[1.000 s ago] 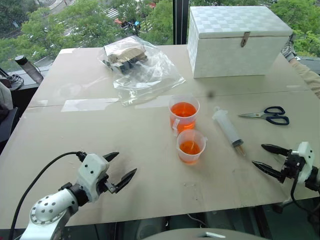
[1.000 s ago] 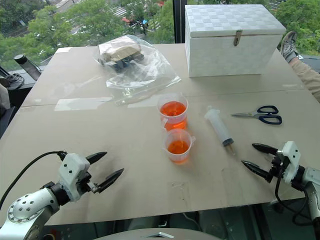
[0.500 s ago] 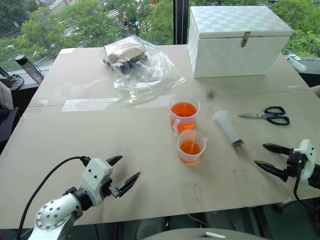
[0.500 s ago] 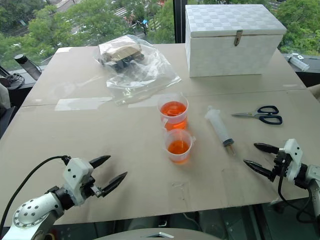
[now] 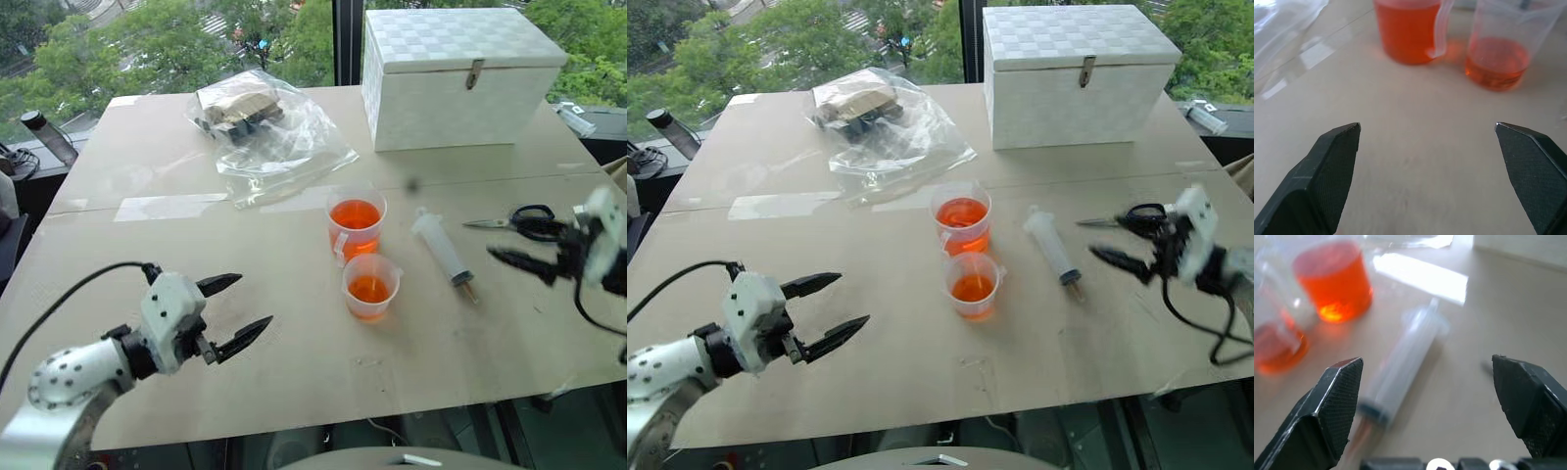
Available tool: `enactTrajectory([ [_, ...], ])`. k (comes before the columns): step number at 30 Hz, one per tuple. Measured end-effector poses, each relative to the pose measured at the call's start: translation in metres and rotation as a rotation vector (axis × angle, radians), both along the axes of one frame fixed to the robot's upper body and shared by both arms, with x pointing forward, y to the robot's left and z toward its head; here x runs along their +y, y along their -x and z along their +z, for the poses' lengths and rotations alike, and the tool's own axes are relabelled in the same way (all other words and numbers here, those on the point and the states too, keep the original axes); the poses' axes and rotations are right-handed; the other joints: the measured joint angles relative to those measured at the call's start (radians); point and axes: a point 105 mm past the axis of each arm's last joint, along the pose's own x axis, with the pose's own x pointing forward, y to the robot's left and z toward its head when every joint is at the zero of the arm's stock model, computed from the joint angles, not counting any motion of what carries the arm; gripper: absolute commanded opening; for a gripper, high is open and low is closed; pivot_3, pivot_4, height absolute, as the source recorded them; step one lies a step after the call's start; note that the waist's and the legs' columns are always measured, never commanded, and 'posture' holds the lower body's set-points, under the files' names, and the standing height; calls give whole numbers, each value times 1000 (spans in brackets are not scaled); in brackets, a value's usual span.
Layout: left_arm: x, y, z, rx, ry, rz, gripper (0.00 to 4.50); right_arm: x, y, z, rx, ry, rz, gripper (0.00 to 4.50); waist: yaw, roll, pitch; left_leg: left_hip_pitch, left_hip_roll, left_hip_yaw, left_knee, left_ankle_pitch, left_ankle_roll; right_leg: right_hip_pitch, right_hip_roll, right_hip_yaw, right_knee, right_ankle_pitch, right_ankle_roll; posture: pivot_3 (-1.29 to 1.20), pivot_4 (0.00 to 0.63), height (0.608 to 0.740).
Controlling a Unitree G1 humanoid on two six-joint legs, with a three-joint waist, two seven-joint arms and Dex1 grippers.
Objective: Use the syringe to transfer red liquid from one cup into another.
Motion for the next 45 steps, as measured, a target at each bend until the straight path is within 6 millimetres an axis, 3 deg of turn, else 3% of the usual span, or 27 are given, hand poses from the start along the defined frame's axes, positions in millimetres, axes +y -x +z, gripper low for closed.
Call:
enactTrajectory([
  [3, -14, -2, 28, -34, -17, -102, 4500, 28, -12, -1, 82, 82, 35, 4462, 9, -1, 0, -3, 0, -1, -1, 2, -4, -2, 0, -2, -2, 0, 0, 0, 150, 740],
  [8, -29, -12, 71, -128, -74, -195, 4500, 41, -38, -29, 399, 201, -103, 4462, 1, -1, 1, -17, -2, 0, 3, 4, -5, -15, 0, 0, 2, 1, 1, 0, 150, 740],
  [14, -52, -13, 108, -173, -47, -288, 4500, 63, -46, -35, 634, 261, -152, 4462, 0, -2, 2, -18, -1, 0, 1, 4, -5, -16, 3, -1, 0, 1, 1, 0, 150, 740],
  [19, -60, -11, 107, -104, -52, -302, 4500, 65, -49, -51, 756, 349, -235, 4462, -1, -2, 2, -18, -1, 1, 2, 4, -5, -16, 4, 0, 2, 1, 1, 0, 150, 740],
  [24, -63, -12, 107, -57, -27, -275, 4500, 74, -57, -49, 798, 372, -279, 4462, -2, -2, 2, -16, -2, 0, 3, 4, -5, -16, 5, 0, 4, 1, 1, 0, 150, 740],
  [27, -66, -12, 110, -38, -3, -265, 4500, 78, -59, -49, 822, 386, -288, 3638, -2, -2, 2, -16, -1, 0, 3, 4, -6, -16, 5, 0, 4, 1, 1, 0, 150, 740],
  [31, -66, -9, 107, 7, -23, -254, 4500, 78, -60, -52, 829, 415, -302, 1729, -3, -2, 2, -17, -2, 0, 3, 4, -6, -16, 5, 0, 3, 1, 1, 0, 150, 740],
  [32, -66, -9, 106, 13, -31, -251, 4500, 78, -60, -51, 828, 417, -302, 1579, -3, -2, 2, -17, -1, 0, 3, 4, -6, -16, 5, 0, 3, 1, 1, 0, 150, 740],
  [40, -62, -12, 103, 25, -51, -227, 4500, 80, -63, -46, 874, 316, -305, 1581, -3, -2, 2, -16, -2, 0, 3, 4, -6, -16, 6, 0, 4, 1, 1, 0, 150, 740],
  [45, -47, -35, 118, -38, 50, -117, 4500, 79, -76, 6, 693, 132, -293, 1581, 0, -2, 2, -17, -2, 0, 3, 4, -6, -17, 6, -1, 4, 1, 1, 0, 150, 740],
])
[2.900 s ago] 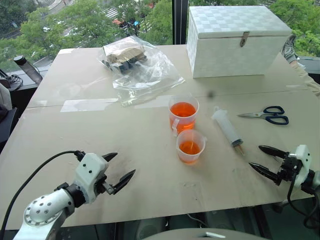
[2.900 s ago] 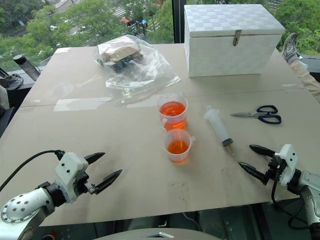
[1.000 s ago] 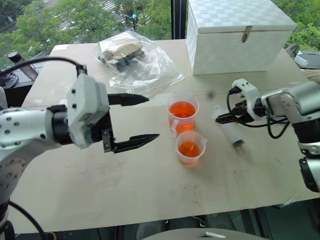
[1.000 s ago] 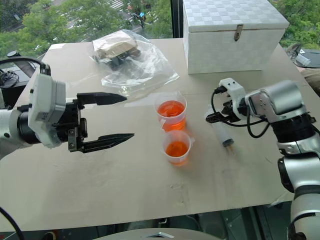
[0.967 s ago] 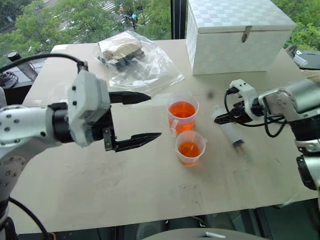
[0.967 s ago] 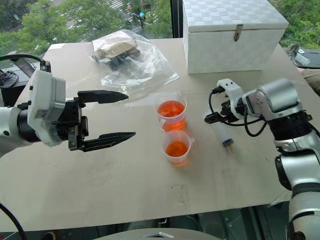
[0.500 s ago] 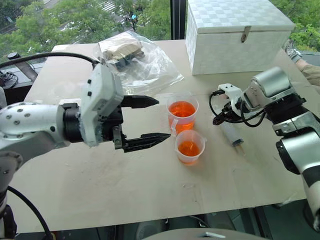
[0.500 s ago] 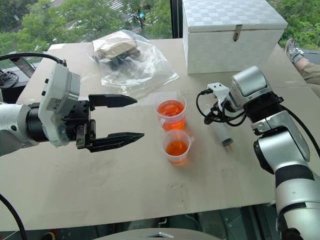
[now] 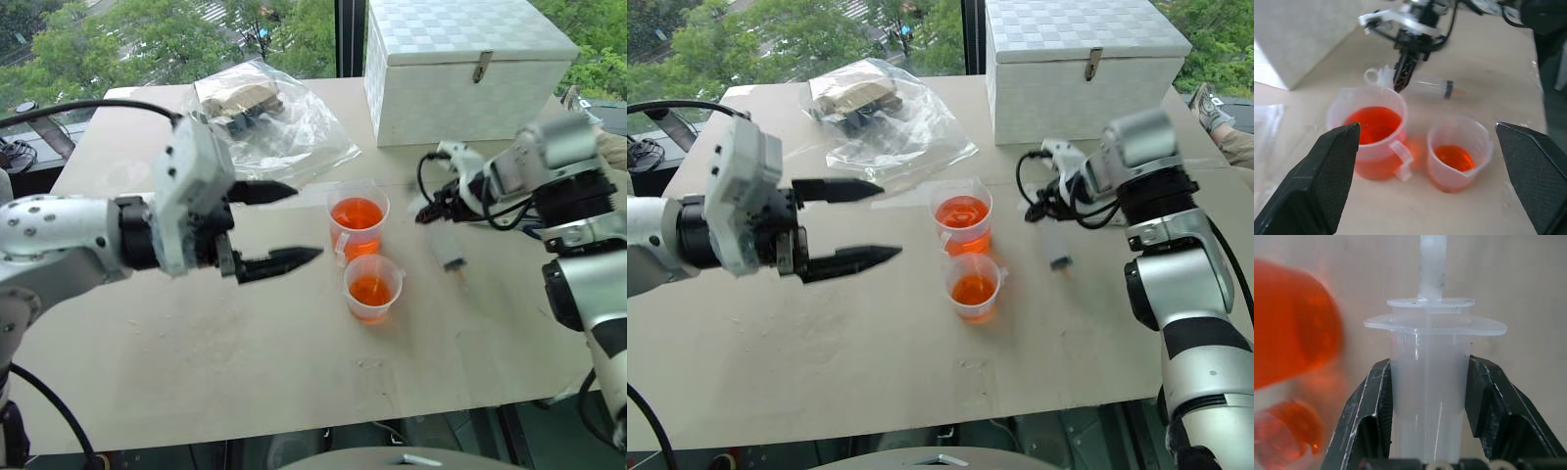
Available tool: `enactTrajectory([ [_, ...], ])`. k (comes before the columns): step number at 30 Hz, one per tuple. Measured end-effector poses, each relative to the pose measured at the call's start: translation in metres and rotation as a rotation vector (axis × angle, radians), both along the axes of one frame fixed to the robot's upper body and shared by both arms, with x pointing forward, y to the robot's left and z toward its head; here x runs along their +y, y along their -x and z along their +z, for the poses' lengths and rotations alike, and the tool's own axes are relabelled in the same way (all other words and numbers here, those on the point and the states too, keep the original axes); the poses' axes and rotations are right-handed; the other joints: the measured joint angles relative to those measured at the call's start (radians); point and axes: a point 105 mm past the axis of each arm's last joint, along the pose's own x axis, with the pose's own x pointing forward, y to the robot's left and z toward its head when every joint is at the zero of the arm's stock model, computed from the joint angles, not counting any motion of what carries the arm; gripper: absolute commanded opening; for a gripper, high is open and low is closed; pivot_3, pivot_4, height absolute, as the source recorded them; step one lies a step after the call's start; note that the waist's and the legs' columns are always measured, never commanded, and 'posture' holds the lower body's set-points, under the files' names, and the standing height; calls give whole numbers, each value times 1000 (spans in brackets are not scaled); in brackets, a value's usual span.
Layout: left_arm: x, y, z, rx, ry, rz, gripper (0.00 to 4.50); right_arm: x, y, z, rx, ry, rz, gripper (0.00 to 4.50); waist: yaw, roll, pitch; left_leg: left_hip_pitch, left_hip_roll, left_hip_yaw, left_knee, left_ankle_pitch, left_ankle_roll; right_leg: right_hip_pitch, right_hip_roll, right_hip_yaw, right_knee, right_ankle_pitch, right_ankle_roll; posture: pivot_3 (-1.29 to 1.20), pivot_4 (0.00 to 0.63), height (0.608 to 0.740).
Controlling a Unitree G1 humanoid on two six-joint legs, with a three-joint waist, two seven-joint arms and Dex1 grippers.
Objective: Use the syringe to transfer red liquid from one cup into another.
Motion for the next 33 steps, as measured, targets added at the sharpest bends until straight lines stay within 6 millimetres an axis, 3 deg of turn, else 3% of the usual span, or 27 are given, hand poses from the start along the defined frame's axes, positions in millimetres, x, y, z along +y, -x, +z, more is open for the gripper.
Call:
enactTrajectory([
  [4, 18, -17, 13, -37, 65, 91, 4500, -1, -6, 54, -238, -88, -17, 1581, -1, 0, 0, 0, 0, 1, -1, 0, 0, -1, 0, 0, 0, 0, 0, 0, 150, 740],
  [7, 26, -25, 22, -84, 72, 109, 4500, 14, -7, 102, -528, -198, 31, 1581, -5, -1, 0, 0, 0, 3, -1, 0, -1, -4, 1, 1, 5, 0, 0, 0, 150, 740],
  [10, 28, -30, 29, -131, 65, 73, 4500, 37, 10, 142, -807, -306, 150, 1581, -5, -1, 0, 0, 0, 4, -1, 1, -2, -6, 2, 0, 12, 0, 0, 0, 150, 740],
  [12, 27, -36, 38, -177, 84, 45, 4500, 54, 25, 152, -924, -379, 248, 1581, -4, -2, 0, 0, 0, 4, -1, 1, -2, -6, 5, 0, 12, 0, 0, 0, 150, 740],
  [15, 23, -44, 54, -233, 117, 19, 4500, 66, 35, 147, -1018, -421, 299, 1581, 3, -5, -1, 0, 0, 3, 2, 1, -2, -5, 5, -1, 13, 0, 0, 0, 150, 740],
  [21, 10, -57, 87, -323, 200, -26, 4500, 92, 54, 113, -1095, -476, 404, 1581, -6, -5, -1, 0, 0, 3, 2, 2, -3, -6, 5, 0, 15, 0, 0, 0, 150, 740],
  [23, 6, -61, 86, -316, 206, -34, 4500, 98, 58, 107, -1116, -487, 427, 1581, -9, -5, -1, 0, 0, 3, 2, 2, -3, -6, 6, 0, 15, 0, 0, 0, 150, 740],
  [28, -11, -71, 71, -280, 186, -74, 4500, 111, 65, 71, -1076, -498, 463, 1581, -22, -5, -1, 0, 0, 3, 3, 2, -3, -6, 5, 0, 14, 0, 0, 0, 150, 740],
  [33, -21, -79, 60, -268, 160, -83, 4500, 119, 72, 68, -1093, -507, 487, 1581, -28, -5, -1, 0, 0, 2, 3, 3, -4, -6, 5, 0, 14, 0, 0, 0, 150, 740],
])
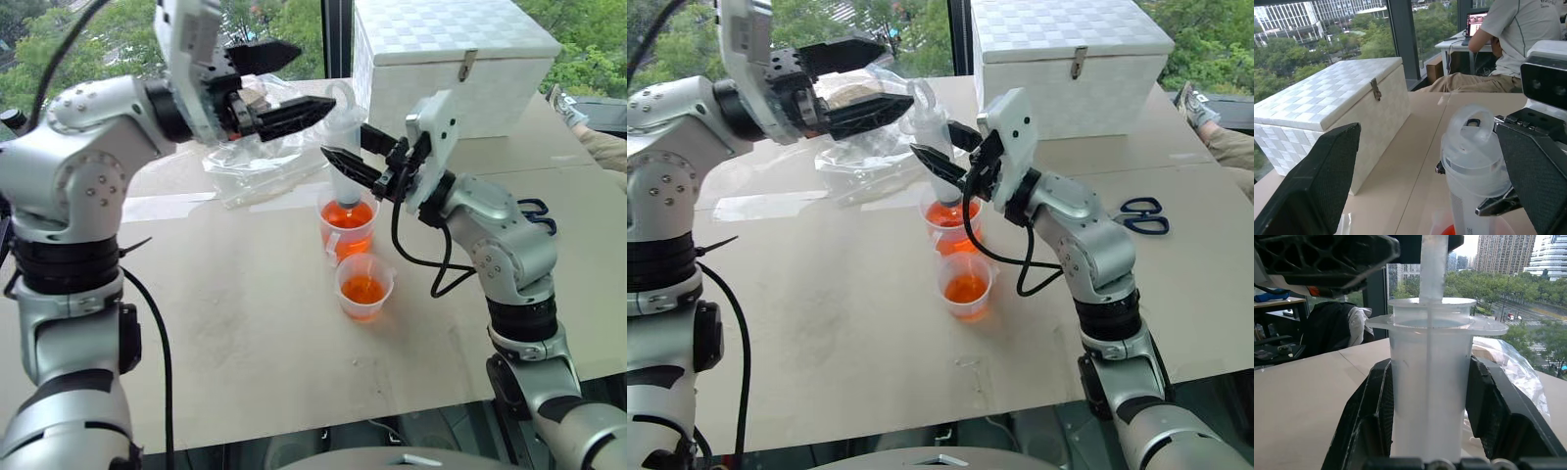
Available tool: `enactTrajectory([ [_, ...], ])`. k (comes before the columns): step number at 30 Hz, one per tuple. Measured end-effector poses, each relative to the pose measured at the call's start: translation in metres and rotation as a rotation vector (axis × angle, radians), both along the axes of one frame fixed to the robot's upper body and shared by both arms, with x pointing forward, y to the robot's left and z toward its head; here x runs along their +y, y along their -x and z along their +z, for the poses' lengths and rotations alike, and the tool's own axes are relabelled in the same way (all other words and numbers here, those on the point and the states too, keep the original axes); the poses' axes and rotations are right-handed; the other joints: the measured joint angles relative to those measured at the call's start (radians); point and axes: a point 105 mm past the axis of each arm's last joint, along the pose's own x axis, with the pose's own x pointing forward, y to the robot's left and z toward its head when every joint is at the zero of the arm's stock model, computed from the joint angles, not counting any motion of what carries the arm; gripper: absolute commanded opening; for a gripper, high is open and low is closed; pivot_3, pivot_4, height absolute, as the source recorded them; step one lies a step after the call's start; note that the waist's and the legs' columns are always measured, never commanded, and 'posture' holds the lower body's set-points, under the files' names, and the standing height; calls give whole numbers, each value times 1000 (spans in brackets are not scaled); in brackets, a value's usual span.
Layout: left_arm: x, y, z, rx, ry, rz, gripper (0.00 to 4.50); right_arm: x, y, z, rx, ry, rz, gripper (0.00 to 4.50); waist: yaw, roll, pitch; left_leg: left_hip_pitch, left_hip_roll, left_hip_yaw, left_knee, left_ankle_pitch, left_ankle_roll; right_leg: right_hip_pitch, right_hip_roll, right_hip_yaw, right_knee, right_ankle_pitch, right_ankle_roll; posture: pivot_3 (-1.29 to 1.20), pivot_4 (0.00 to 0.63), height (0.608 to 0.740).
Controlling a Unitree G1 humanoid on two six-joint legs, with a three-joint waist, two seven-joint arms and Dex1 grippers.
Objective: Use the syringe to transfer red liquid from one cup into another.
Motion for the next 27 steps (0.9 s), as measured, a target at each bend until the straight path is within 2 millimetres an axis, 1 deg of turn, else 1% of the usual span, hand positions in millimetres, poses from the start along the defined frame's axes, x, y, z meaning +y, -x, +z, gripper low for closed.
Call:
enactTrajectory([
  [5, -3, -4, -7, -4, -34, 8, 4500, -3, -4, 0, -8, -1, -37, 1581, 1, 0, 0, 0, 0, 0, 0, 0, 0, 0, 0, 0, 0, 0, 0, 0, 150, 740],
  [8, -6, -8, -9, -3, -19, 4, 3747, -4, -6, -1, -9, 4, -50, 1581, 2, 0, 0, 0, 0, 0, 0, 0, 0, 0, -1, 0, 0, 0, 0, 0, 150, 740],
  [10, -9, -10, -10, -2, -4, -3, 2648, -5, -7, -1, -8, 7, -57, 1581, 2, 0, 0, 0, 0, 0, 0, 0, 0, 0, -1, 0, 0, 0, 0, 0, 150, 740],
  [12, -11, -12, -12, 1, 7, -4, 1817, -5, -8, -2, -4, 10, -62, 1581, 2, 0, 0, 0, 0, 0, 1, 0, 0, 0, -2, 0, 0, 0, 0, 0, 150, 740],
  [14, -13, -14, -13, 4, 9, 0, 851, -5, -9, -3, -2, 13, -65, 1581, 2, 0, 0, 0, 0, 0, 1, 0, 0, 0, -1, 0, 0, 0, 0, 0, 150, 740],
  [15, -14, -15, -13, 4, 8, -3, 266, -5, -9, -4, -2, 15, -68, 1581, 2, 0, 0, 0, 0, 0, 1, 0, 0, 0, -1, 0, 0, 0, 0, 0, 150, 740],
  [16, -16, -14, -13, 2, 7, -15, 40, -5, -10, -4, -1, 16, -71, 1581, 2, 0, 0, 0, 0, 0, 1, 0, 0, 0, -1, 0, 1, 0, 0, 0, 150, 740],
  [27, -26, -17, -15, -7, -10, -34, 40, -5, -11, -8, 8, 15, -79, 1581, 1, 0, 0, 0, 0, 0, 1, 0, 0, 0, -2, 0, 1, 0, 0, 0, 150, 740],
])
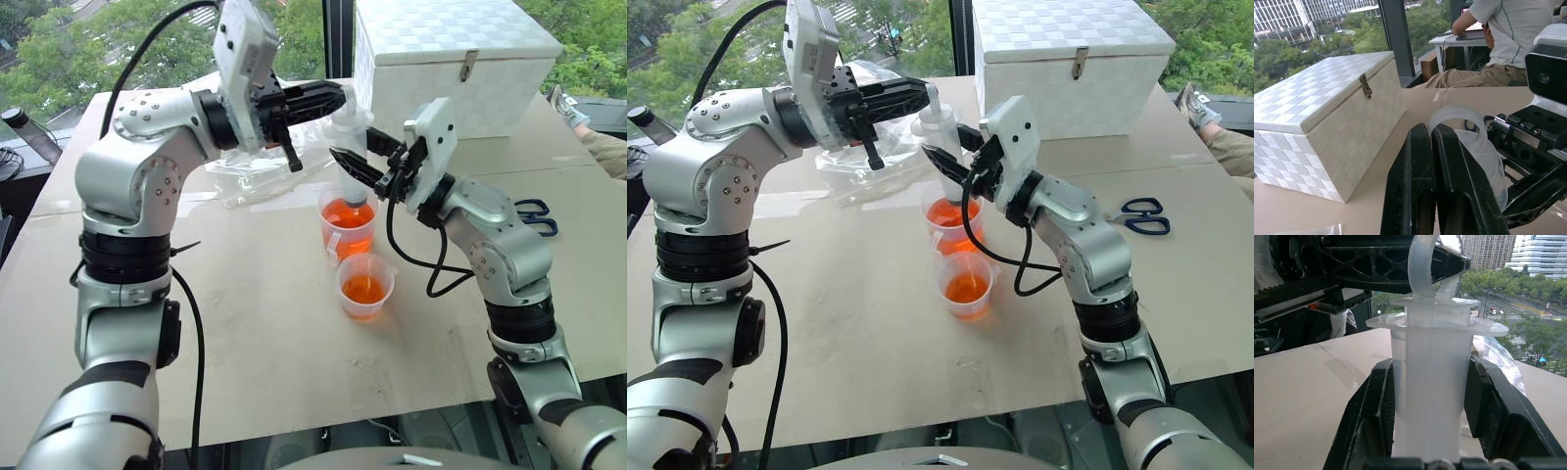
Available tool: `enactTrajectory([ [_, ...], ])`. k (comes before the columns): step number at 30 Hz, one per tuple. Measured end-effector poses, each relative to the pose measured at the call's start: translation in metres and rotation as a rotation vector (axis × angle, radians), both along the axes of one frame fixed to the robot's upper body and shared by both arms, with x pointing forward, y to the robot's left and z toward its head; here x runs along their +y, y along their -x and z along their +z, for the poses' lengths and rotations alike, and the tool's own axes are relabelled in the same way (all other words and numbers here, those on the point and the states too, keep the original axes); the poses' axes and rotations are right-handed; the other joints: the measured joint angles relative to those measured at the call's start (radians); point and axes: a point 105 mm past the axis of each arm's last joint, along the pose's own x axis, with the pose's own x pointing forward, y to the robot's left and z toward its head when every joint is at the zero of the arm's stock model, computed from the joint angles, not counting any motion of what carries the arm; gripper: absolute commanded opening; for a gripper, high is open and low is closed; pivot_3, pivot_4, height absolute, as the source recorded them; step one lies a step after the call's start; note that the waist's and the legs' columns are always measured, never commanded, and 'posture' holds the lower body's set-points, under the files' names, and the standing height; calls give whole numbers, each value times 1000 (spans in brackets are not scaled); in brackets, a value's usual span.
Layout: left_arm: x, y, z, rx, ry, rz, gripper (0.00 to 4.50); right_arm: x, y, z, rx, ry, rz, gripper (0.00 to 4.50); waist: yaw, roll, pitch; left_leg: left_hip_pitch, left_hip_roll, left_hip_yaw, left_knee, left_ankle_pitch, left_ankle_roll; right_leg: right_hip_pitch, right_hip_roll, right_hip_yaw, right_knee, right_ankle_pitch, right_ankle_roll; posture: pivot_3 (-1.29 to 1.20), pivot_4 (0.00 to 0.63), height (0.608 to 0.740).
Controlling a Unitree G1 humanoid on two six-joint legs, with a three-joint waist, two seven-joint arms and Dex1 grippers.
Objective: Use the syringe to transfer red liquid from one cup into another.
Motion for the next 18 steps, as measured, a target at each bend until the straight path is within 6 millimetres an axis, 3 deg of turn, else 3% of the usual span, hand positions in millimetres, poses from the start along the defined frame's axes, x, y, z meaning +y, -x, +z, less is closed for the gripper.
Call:
enactTrajectory([
  [18, -5, -7, -2, 35, 35, -4, 40, 0, -2, -6, 32, -52, -37, 1581, 0, 0, 0, 0, 0, 0, 0, 0, 0, 0, 0, 0, 0, 0, 0, 0, 150, 740],
])
